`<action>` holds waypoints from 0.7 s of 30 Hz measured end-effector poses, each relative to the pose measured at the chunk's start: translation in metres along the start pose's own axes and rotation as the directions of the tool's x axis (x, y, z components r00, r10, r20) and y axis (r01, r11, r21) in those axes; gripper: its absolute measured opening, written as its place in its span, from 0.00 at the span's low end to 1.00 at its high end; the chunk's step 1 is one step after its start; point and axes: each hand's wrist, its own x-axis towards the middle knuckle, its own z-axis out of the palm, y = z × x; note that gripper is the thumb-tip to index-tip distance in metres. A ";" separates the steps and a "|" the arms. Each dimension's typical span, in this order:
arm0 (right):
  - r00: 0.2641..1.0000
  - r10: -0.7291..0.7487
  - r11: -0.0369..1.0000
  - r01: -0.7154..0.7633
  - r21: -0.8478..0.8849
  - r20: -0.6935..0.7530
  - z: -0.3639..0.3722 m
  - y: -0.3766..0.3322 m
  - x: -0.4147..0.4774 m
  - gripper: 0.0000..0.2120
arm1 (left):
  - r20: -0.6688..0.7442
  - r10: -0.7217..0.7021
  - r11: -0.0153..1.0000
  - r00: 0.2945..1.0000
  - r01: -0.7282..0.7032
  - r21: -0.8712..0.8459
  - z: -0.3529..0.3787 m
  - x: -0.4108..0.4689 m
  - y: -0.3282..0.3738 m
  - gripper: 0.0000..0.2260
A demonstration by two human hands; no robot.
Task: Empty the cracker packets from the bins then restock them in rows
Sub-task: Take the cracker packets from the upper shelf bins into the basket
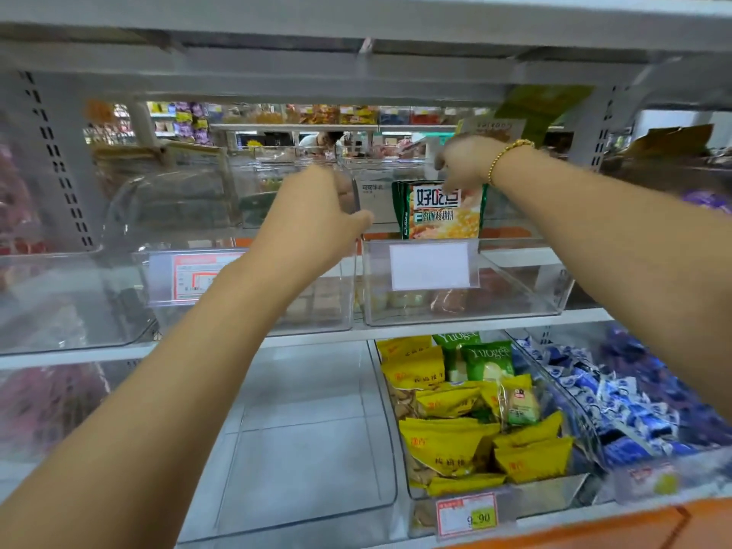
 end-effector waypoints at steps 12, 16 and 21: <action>0.836 -0.327 0.714 0.524 0.465 -0.440 -0.006 -0.098 -0.200 0.15 | 0.092 -0.141 0.987 0.986 0.146 -0.060 -0.048 -0.171 -0.065 0.20; 0.723 -0.681 0.597 0.642 0.481 -0.119 0.054 -0.169 -0.228 0.11 | 0.314 -0.345 0.938 0.885 0.321 0.126 -0.068 -0.231 -0.122 0.24; 0.506 -0.840 0.502 0.589 0.633 0.196 0.146 -0.252 -0.235 0.14 | 0.397 -0.626 0.780 0.671 0.540 0.318 -0.085 -0.299 -0.201 0.12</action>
